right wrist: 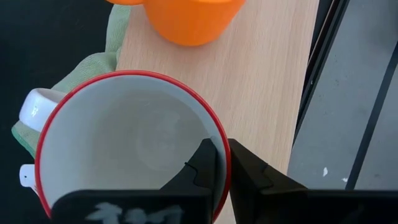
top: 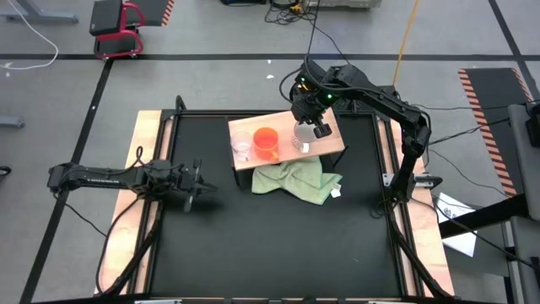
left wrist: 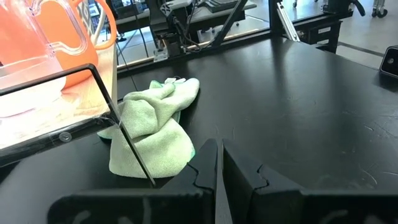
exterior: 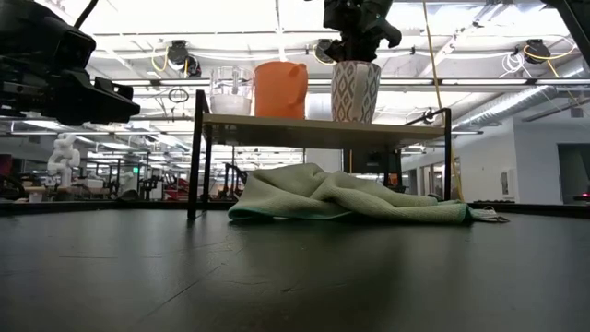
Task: Stack small to large cups/mugs on shelf
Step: Put white cup on the shelf
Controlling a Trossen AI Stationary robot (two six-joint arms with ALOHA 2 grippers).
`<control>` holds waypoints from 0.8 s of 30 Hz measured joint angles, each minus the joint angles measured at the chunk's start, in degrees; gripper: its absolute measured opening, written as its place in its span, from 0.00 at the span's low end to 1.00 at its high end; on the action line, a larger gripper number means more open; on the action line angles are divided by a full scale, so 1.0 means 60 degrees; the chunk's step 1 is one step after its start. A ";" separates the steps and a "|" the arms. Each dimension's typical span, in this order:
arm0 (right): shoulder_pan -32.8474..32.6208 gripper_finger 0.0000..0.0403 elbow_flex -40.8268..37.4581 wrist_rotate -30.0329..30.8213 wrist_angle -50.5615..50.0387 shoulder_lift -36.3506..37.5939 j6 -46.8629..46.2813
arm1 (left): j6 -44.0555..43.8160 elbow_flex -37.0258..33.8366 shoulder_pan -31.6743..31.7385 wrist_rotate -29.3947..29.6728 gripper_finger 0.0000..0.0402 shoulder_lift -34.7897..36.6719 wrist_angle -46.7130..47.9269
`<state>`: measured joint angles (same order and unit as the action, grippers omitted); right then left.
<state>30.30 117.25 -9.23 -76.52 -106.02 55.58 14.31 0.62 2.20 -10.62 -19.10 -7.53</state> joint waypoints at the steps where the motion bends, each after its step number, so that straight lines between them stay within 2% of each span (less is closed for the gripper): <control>1: 0.0000 0.03 0.0000 0.0000 0.0001 0.0000 0.0013 | 0.0004 0.0000 0.0003 0.0000 0.06 0.0000 0.0000; 10: 0.0018 0.03 -0.0005 -0.0243 0.0167 -0.0005 0.0017 | 0.0062 0.0000 -0.0001 0.0002 0.06 0.0001 -0.0004; 24: 0.0020 0.03 -0.0007 -0.0415 0.0060 -0.0011 -0.0921 | 0.0058 0.0000 0.0001 0.0002 0.06 -0.0001 0.0018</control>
<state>30.43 117.21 -11.73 -76.16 -106.08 50.05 14.66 0.62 2.21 -10.61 -19.10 -7.42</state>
